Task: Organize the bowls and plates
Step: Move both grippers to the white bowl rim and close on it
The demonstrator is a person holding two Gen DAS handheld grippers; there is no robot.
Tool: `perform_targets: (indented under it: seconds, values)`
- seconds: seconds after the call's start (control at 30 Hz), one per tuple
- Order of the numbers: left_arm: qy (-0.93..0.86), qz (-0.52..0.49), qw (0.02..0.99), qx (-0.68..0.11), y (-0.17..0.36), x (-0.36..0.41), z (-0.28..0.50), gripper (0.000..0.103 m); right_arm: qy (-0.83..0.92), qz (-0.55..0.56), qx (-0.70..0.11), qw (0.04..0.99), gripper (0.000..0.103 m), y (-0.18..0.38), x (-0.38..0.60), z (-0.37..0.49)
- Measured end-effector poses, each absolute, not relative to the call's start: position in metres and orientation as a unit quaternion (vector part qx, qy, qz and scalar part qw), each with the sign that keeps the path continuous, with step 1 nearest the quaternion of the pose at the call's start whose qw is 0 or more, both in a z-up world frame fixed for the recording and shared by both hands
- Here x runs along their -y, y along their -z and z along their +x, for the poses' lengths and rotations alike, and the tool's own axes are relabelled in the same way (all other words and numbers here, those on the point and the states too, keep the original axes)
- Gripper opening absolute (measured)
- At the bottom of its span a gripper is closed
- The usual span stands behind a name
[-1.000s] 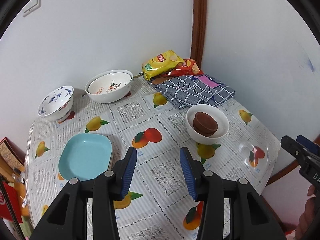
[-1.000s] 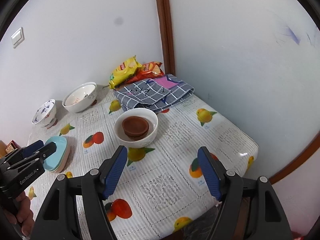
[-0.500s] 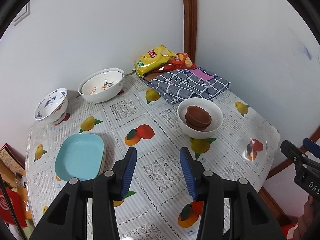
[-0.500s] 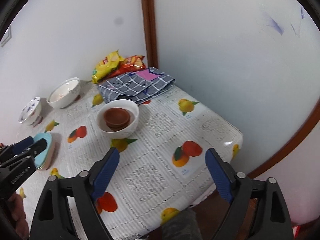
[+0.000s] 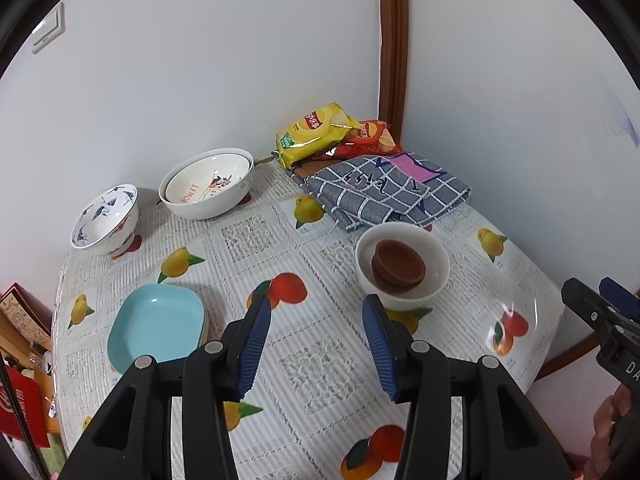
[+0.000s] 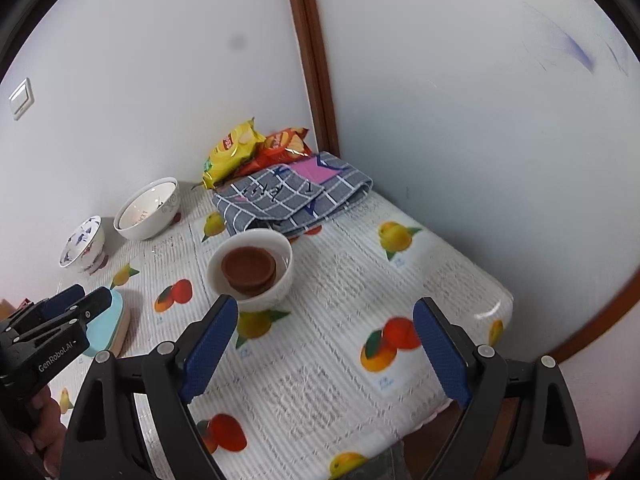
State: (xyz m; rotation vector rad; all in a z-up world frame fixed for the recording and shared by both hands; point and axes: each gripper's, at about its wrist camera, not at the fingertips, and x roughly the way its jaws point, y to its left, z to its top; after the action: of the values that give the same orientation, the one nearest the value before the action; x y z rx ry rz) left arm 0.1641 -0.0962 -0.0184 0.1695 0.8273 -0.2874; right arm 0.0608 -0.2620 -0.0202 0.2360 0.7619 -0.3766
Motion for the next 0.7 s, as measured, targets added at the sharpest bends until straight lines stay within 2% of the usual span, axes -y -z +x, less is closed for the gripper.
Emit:
perform_targets:
  seconds: [0.27, 0.47, 0.6, 0.7]
  values:
    - [0.134, 0.07, 0.899, -0.412, 0.028, 0.108, 0.192, 0.046, 0.15, 0.12, -0.353, 0.916, 0.087, 0.026, 0.276, 0.094]
    - [0.135, 0.047, 0.889, -0.436, 0.047, 0.11, 0.218, 0.046, 0.12, 0.131, -0.372, 0.911, 0.077, 0.048, 0.287, 0.124]
    - [0.143, 0.037, 0.881, -0.45, 0.06, 0.116, 0.232, 0.046, 0.119, 0.141, -0.388, 0.903, 0.067, 0.066, 0.295, 0.14]
    - [0.145, 0.036, 0.876, -0.458, 0.07, 0.122, 0.24, 0.046, 0.113, 0.157, -0.398, 0.897, 0.065, 0.08, 0.302, 0.151]
